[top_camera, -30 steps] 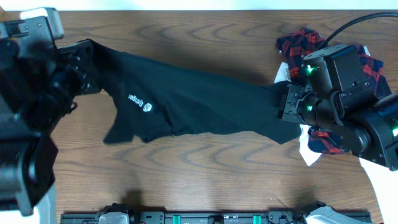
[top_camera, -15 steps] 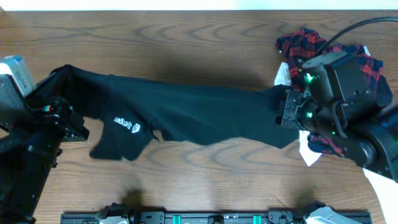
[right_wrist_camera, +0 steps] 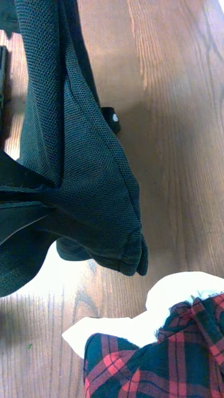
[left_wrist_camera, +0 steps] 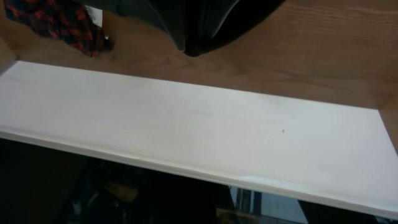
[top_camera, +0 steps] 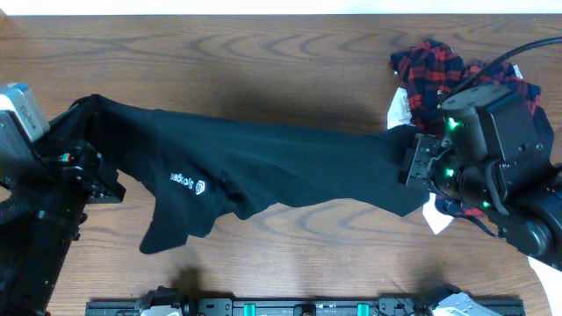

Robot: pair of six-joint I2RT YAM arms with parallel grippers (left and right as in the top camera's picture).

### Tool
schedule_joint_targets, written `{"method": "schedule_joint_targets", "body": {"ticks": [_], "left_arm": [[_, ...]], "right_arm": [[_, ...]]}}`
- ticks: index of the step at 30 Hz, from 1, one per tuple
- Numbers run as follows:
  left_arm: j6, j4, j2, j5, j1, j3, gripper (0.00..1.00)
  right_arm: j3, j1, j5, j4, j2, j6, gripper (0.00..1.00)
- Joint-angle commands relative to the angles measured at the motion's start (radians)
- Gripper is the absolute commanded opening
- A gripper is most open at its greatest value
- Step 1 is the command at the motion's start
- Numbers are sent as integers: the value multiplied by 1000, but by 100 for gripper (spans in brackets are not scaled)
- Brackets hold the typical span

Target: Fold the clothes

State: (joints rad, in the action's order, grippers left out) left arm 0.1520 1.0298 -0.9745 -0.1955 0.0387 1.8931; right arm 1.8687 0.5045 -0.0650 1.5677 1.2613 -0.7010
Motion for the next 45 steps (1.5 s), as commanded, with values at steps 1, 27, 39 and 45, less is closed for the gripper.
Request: {"method": "schedule_joint_targets", "body": {"ticks": [1,27,39,45], "left_arm": [[-21,-21,24,77,15,42,6],[1,21,-145,1,14,66,6],[-2,-29,-429,1,14,66,6],[-2,-52,-562,1,-22,66,6]], "right_arm": [[1,15,-103,18,-34,-28,1],[1,32,-215,27,26,-73,1],[-8,-10,-261,-2,240,-73,1],[-53,-48,-240,-24,353,-72,1]]}}
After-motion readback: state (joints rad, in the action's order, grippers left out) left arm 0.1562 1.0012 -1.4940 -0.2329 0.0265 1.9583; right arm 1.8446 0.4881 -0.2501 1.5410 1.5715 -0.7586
